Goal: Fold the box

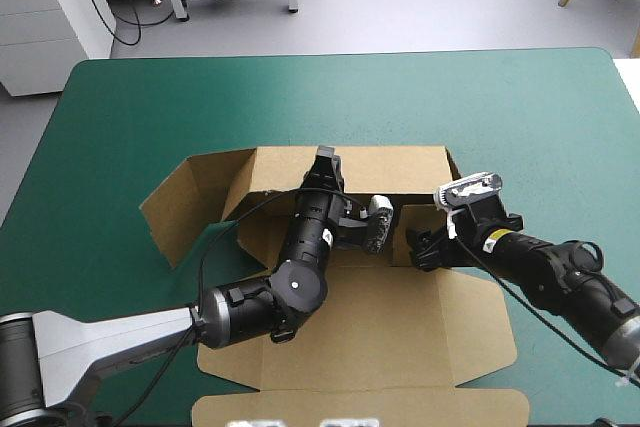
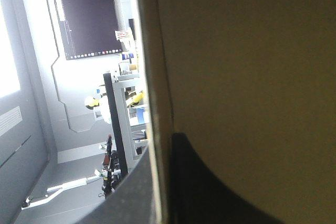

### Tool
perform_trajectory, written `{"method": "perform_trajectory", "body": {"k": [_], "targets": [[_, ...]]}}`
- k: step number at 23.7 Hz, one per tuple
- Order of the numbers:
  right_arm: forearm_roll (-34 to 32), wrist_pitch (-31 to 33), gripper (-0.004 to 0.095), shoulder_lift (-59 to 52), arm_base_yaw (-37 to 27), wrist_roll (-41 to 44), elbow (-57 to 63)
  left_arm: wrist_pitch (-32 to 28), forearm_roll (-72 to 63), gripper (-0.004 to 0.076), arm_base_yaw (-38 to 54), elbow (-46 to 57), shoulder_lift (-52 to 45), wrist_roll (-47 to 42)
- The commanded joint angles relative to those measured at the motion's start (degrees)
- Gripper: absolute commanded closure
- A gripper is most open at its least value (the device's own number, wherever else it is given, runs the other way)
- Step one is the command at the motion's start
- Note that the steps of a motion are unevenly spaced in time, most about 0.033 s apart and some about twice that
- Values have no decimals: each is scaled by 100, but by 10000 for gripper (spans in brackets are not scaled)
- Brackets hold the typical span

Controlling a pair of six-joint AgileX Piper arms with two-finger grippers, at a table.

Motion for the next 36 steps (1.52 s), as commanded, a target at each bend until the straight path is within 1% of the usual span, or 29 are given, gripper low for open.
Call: {"method": "perform_trajectory", "body": {"k": [1,2,3,4,6,7,8,9,10,12,13,15,17,18,20,23,27,28,30,34,36], "targets": [[-1722,-514,243,-96,425,1777,-152,158,507,734,-36,-159,-284,-8],[-2030,-514,304,-96,470,2045,-152,133,507,734,-36,-159,-284,-8],[-2345,-514,463,-96,534,2320,-152,133,507,734,-36,-159,-284,-8],[-2438,-514,556,-96,559,2355,-152,91,507,734,-36,-159,-284,-8],[-2476,-514,874,-96,563,2355,-152,16,507,734,-36,-159,-284,-8],[-2476,-528,909,-96,563,2385,-152,-60,530,733,-36,-159,-284,-103],[-2476,-541,908,-96,563,2385,-152,-101,549,726,-36,-159,-284,-152],[-2476,-572,908,-96,563,2385,-152,-130,589,701,-36,-159,-284,-152],[-2476,-619,908,-96,563,2385,-152,-151,638,658,-36,-159,-284,-152],[-2476,-698,908,-96,563,2385,-152,-243,739,487,-36,-159,-284,-152],[-2437,-734,908,-96,563,2385,-152,-293,739,338,-36,-159,-284,-163],[-2417,-734,908,-96,563,2393,-152,-293,739,162,-36,-159,-272,-218],[-2417,-734,908,-96,563,2473,-152,-265,739,66,-40,-159,-271,-218],[-2417,-734,908,-96,563,2519,-152,-252,739,42,-40,-159,-271,-218],[-2417,-734,908,-96,563,2628,-152,-182,739,41,-74,-159,-271,-167],[-2495,-601,908,-52,563,2641,-279,109,739,43,-241,-159,-271,-167],[-2526,489,908,416,386,2664,-1051,492,739,43,-654,-159,-271,-155],[-2526,1003,908,738,243,2652,-1556,606,739,43,-849,-159,-271,-155],[-2526,1453,908,1248,6,2644,-2249,695,739,43,-1084,-159,-271,-155],[-2526,1962,913,1787,-265,2550,-3172,750,739,43,-1200,-159,-271,-155],[-2502,2645,912,2307,-449,2261,-3969,802,739,43,-1200,-159,-271,-155]]}}
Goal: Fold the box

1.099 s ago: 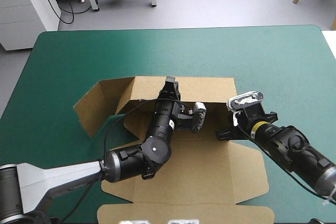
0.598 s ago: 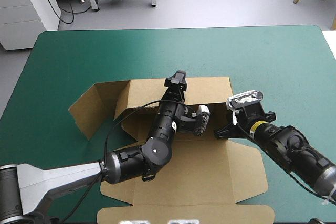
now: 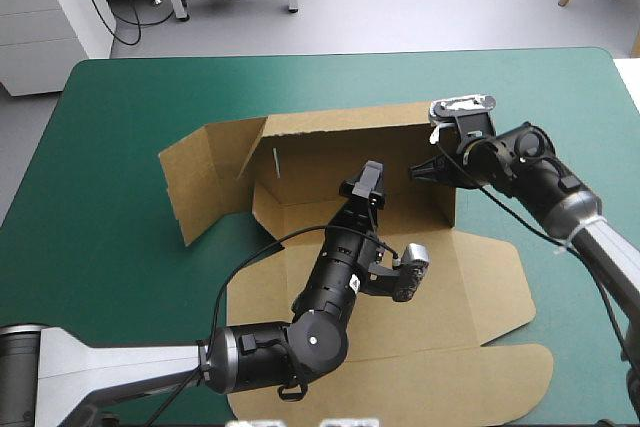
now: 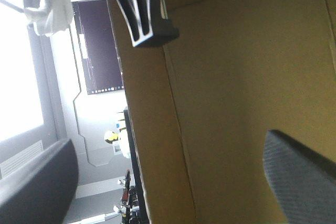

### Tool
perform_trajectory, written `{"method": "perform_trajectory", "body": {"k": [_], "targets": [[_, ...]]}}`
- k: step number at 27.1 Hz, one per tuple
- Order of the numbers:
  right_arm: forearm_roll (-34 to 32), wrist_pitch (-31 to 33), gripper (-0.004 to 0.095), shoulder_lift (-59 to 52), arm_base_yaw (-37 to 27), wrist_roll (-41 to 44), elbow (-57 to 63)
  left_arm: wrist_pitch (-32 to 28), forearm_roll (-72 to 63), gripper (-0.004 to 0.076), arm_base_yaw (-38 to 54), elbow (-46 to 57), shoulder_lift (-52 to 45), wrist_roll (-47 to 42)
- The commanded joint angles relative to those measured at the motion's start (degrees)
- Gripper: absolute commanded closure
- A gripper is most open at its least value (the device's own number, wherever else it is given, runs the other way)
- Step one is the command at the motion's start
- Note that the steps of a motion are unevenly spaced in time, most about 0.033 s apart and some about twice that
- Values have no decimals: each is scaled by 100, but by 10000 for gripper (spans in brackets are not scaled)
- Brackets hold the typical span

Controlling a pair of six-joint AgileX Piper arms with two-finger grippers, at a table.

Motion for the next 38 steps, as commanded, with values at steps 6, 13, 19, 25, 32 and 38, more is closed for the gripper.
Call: {"method": "perform_trajectory", "body": {"k": [6,13,19,25,32,38], "targets": [[-50,883,912,604,-217,-419,-1445,539,-45,734,-29,-200,-258,493],[-50,896,912,607,-217,-443,-1445,76,-3795,708,807,-1581,-270,3163],[-50,896,912,607,-217,-443,-1445,917,-6952,708,2416,-3403,-270,4439],[-50,909,912,607,-217,-443,-1445,1839,-9236,708,4500,-4633,-280,4441],[-26,776,912,607,-217,-443,-1445,1853,-12028,708,7002,-4352,-280,4441],[-26,700,912,607,-217,-457,-1445,1735,-12789,708,8431,-3547,-280,4441]]}}
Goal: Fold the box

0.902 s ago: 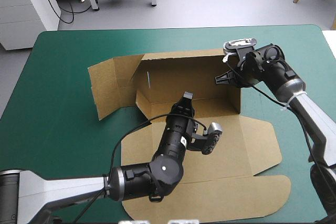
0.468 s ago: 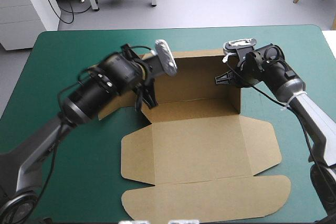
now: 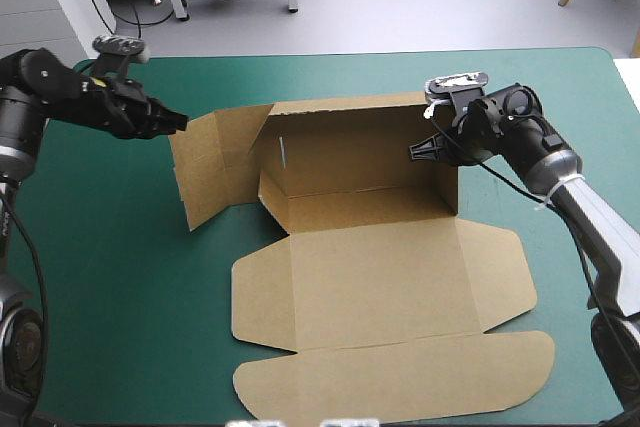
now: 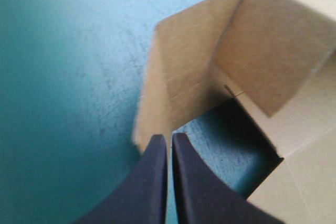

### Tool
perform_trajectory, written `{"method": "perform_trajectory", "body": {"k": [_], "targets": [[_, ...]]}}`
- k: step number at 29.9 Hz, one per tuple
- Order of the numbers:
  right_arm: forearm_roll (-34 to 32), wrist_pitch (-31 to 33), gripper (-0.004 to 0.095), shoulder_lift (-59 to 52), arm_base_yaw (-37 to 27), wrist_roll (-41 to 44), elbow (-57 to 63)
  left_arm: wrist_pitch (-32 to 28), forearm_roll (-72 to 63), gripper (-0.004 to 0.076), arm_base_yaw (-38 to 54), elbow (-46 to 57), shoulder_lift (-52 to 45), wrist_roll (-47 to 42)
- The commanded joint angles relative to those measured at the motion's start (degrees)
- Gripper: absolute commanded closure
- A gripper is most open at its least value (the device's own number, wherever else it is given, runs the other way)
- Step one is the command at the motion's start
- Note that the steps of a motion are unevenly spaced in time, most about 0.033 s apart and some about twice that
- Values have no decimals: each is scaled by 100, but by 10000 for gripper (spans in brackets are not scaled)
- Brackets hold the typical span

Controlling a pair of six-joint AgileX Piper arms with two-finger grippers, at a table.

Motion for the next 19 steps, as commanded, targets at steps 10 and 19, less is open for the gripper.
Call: {"method": "perform_trajectory", "body": {"k": [10,19], "targets": [[86,-123,912,-149,-39,-89,-217,-744,-2382,708,1821,1571,-254,2],[188,1158,912,-129,-39,-337,-1293,-1126,-2734,708,2225,2306,-254,9]]}}
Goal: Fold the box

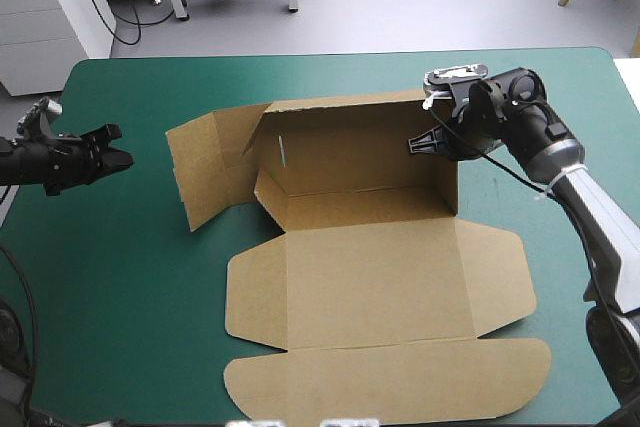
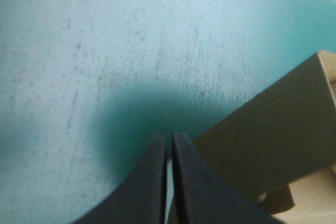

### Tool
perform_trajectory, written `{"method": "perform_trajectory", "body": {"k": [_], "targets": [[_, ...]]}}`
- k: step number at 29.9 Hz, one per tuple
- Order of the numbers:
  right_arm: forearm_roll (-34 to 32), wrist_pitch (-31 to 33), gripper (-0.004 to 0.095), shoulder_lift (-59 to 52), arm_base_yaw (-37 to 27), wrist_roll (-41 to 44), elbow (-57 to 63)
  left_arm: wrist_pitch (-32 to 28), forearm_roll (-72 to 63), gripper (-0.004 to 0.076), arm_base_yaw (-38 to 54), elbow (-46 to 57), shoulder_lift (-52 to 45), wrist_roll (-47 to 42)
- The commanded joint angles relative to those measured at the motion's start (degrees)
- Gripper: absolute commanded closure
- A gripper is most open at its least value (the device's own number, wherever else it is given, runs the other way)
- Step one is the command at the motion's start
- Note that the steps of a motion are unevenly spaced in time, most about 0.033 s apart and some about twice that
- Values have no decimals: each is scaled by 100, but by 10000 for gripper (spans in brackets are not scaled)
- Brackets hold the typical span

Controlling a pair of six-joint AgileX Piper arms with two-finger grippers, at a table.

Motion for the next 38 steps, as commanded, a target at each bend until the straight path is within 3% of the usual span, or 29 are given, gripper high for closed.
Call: {"method": "perform_trajectory", "body": {"k": [1,7,13,23,38], "targets": [[-11,416,912,-229,-33,-212,-698,-128,-402,708,104,6,-254,9],[1125,497,912,-215,-321,-500,-648,-205,-364,708,154,29,-254,167],[1306,509,912,-398,-369,-465,29,-274,-342,708,154,29,-254,193],[1122,432,912,-250,-369,-619,333,-374,-339,708,154,29,-254,260],[533,258,911,1311,-382,-503,-1354,-299,-555,708,154,29,-254,274]]}}
